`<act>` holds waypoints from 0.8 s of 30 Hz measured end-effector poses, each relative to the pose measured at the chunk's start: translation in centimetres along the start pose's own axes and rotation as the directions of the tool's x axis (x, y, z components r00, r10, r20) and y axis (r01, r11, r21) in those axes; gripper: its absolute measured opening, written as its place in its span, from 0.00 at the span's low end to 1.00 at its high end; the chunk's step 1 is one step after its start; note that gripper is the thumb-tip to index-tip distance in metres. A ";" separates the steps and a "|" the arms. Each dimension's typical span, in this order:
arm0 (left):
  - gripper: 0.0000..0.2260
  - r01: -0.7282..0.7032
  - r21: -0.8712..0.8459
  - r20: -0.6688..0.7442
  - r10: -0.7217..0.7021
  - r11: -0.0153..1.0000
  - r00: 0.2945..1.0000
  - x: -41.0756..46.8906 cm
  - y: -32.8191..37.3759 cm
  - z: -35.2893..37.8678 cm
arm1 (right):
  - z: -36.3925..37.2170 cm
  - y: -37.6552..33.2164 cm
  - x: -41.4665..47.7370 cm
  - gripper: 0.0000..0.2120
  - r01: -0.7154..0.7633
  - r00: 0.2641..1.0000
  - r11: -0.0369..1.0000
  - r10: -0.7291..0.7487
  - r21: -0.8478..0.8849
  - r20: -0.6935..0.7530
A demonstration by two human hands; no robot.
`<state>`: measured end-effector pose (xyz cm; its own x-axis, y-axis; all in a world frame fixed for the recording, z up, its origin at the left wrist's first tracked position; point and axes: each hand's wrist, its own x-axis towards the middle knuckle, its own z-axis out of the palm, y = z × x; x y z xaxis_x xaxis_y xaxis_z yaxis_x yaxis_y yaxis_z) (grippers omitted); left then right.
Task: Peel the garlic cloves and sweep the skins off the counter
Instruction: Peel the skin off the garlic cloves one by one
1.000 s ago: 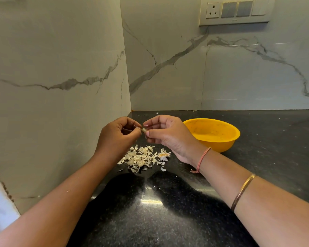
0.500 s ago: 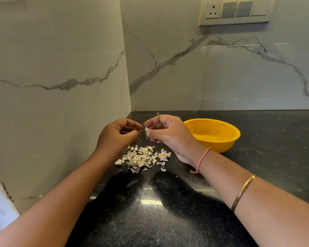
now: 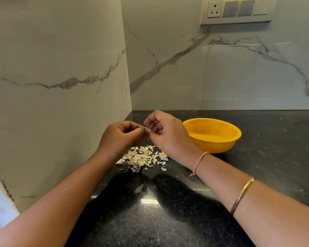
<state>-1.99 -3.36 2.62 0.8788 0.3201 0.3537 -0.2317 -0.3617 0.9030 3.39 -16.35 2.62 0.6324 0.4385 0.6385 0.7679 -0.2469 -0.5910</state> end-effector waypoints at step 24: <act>0.03 0.021 -0.098 -0.015 -0.022 0.995 1.000 -0.1 0.1 0.3 | -0.3 -0.1 0.1 0.11 -0.114 0.992 0.962 0.123 0.247 -0.021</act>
<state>-1.97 -3.64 2.59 0.8772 0.3415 0.3374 -0.2533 -0.2678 0.9296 3.44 -16.54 2.91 0.7241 0.3867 0.5711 0.6416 -0.0738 -0.7635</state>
